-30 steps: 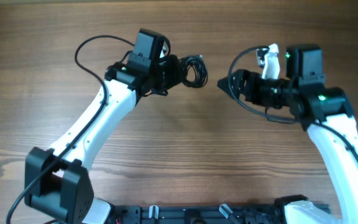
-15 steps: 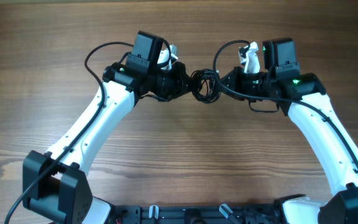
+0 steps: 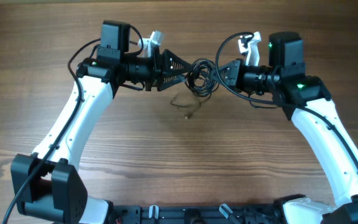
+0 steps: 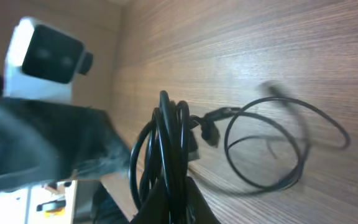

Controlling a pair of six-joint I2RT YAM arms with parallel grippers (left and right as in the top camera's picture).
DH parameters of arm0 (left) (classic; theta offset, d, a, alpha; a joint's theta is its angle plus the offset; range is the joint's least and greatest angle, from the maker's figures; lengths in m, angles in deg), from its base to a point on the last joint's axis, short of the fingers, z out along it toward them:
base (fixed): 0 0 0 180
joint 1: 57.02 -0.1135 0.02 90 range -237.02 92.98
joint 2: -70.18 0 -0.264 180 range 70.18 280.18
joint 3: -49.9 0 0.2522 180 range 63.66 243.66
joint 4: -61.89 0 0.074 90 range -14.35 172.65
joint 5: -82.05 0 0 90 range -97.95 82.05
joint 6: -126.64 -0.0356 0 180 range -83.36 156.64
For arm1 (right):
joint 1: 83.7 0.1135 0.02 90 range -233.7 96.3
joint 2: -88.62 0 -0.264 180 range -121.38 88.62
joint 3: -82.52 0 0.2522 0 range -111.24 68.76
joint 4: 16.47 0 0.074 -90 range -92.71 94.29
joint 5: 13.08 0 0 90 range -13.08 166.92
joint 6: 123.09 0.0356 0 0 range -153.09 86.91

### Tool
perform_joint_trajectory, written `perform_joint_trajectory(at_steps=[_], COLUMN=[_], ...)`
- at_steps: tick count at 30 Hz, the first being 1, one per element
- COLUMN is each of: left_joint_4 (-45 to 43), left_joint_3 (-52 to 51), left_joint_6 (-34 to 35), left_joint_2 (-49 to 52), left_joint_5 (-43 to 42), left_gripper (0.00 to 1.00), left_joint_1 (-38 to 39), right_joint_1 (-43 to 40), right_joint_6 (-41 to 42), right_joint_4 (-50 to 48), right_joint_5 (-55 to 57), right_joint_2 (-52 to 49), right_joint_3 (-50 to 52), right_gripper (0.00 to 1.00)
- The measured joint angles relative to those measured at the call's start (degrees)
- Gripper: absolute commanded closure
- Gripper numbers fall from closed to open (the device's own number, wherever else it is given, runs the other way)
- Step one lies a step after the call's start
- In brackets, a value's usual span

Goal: Untangle cables
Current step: 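Pull the grippers apart to spread the cable loops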

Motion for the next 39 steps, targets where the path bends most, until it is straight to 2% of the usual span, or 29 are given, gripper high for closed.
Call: perform_joint_trajectory(at_steps=[2,4,10,14,16,19,21,26,29,31,34,39], left_joint_4=[-1.49,-1.07,6.08,6.03,5.60,3.58,0.83,1.03,1.44,3.58,7.65,6.12], left_joint_3=[0.00,0.00,0.07,0.07,0.07,0.00,-0.15,-0.15,-0.15,-0.11,-0.04,-0.04], left_joint_6=[0.02,0.00,-0.13,-0.22,-0.22,-0.24,-0.20,-0.22,-0.42,-0.85,-1.36,-1.90], left_joint_2=[-0.07,-0.07,-0.09,-0.09,-0.09,-0.07,-0.13,-0.44,-0.48,-0.50,-0.50,-0.50], left_joint_5=[-3.41,-2.54,11.43,13.31,13.35,12.26,8.22,2.43,0.50,2.10,8.31,11.43], left_gripper=[0.51,0.52,0.61,0.60,0.66,0.63,0.62,0.60,0.62,0.73,0.96,0.96], left_joint_1=[0.00,0.15,2.64,3.28,4.24,4.46,2.95,-1.09,-1.01,-0.61,0.63,1.36], right_joint_1=[2.21,4.31,5.62,5.62,6.34,7.13,7.45,8.46,8.46,8.46,8.48,8.50], right_joint_6=[-0.04,0.37,3.32,3.72,3.72,3.69,3.72,3.74,4.44,5.70,6.27,6.36], right_joint_4=[-0.57,-1.95,-4.02,-4.02,-4.04,-3.74,-2.75,-2.64,-3.10,-4.35,-4.92,-2.34], right_joint_5=[1.64,3.04,6.43,6.43,6.45,8.15,9.97,11.02,11.19,10.95,10.27,10.82], right_joint_2=[0.00,0.00,0.00,0.00,0.00,0.11,0.44,0.42,0.42,0.42,0.42,0.42], right_joint_3=[0.00,0.00,0.00,0.00,0.00,-0.13,-0.28,-0.28,-0.28,-0.28,-0.28,-0.28], right_gripper=[0.95,0.96,0.96,0.95,0.95,0.96,0.96,0.96,0.96,0.95,0.96,0.95])
